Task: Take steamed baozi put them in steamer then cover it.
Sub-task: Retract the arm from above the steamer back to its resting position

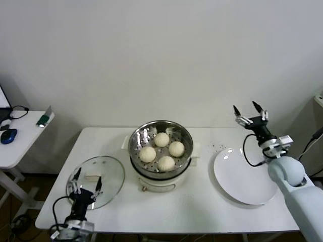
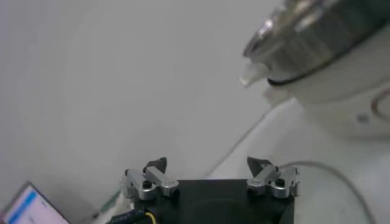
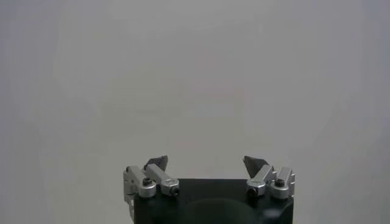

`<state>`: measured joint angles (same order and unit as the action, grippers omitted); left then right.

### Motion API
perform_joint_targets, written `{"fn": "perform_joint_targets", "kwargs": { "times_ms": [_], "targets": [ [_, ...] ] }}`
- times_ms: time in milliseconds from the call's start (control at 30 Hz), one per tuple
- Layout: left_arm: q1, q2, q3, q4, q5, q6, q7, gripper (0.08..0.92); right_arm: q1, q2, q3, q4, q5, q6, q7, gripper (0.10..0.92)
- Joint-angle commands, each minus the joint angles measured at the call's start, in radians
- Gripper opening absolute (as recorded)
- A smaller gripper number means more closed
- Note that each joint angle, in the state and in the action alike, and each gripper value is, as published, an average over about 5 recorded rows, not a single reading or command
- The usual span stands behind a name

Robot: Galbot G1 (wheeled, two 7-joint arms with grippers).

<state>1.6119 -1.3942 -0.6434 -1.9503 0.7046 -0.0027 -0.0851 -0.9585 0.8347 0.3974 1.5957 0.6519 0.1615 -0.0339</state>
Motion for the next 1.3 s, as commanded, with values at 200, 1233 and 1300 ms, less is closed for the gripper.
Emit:
{"fn": "perform_joint_targets", "kwargs": {
  "times_ms": [200, 1233, 1300],
  "targets": [
    [-0.040, -0.005, -0.042, 0.084, 0.728, -0.033, 0.024, 0.823, -0.233, 0.075, 0.247, 0.019, -0.015, 0.007, -0.016, 0.823],
    [-0.264, 0.038, -0.040, 0.421, 0.760, -0.074, -0.071, 0.823, -0.285, 0.117, 0.293, -0.001, -0.075, -0.004, -0.067, 0.823],
    [-0.275, 0.038, -0.037, 0.428, 0.758, -0.074, -0.082, 0.823, -0.287, 0.120, 0.292, -0.001, -0.081, -0.002, -0.068, 0.823]
  ]
}}
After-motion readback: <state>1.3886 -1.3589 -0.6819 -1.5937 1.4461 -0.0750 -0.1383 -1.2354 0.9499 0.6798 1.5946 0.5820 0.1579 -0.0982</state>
